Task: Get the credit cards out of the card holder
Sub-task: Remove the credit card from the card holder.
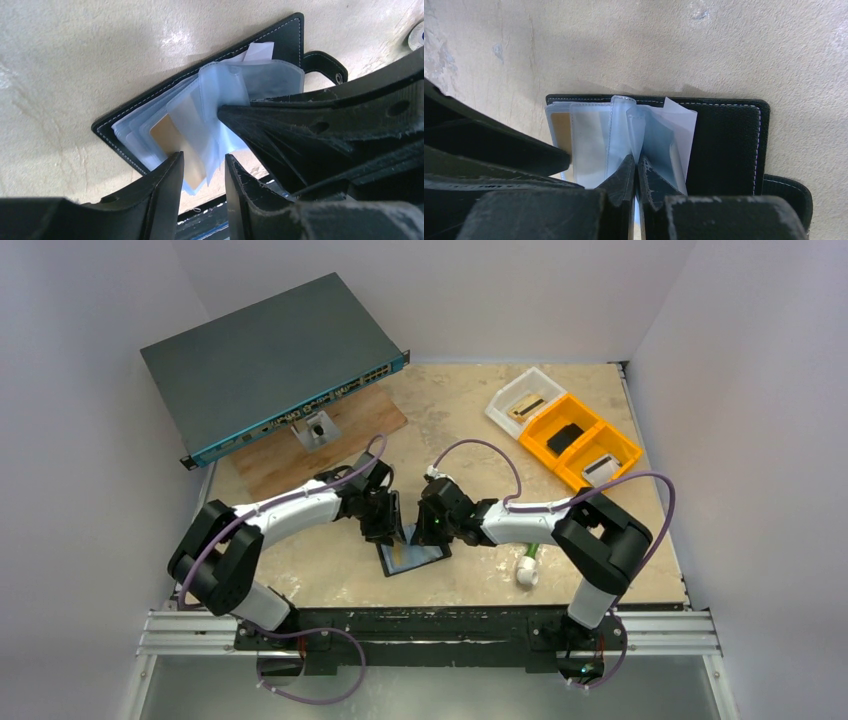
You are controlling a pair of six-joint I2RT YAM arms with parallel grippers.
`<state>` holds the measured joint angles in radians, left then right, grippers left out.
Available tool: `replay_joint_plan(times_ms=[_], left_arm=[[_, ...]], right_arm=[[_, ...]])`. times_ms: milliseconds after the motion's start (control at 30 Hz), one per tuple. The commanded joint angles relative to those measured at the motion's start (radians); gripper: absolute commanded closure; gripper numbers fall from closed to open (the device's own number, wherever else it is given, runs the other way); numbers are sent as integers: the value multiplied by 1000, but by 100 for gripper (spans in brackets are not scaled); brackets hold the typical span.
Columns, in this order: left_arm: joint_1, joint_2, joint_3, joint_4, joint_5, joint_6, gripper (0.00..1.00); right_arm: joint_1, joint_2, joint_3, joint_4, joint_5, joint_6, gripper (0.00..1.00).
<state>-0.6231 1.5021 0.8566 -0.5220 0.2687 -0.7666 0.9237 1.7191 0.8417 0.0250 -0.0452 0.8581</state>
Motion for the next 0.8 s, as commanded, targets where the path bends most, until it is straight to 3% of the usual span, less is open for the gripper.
replay_joint_plan(times_ms=[0, 167, 300, 767], left_arm=[[-4, 31, 17, 72, 42, 4, 65], [-3, 63, 10, 91, 46, 0, 73], [-2, 66, -1, 98, 38, -6, 74], [1, 64, -28, 215, 152, -2, 58]], right_arm=[[9, 29, -42, -54, -11, 4, 100], [9, 10, -36, -47, -21, 1, 100], [9, -24, -16, -69, -22, -5, 92], [9, -135, 57, -213, 44, -24, 59]])
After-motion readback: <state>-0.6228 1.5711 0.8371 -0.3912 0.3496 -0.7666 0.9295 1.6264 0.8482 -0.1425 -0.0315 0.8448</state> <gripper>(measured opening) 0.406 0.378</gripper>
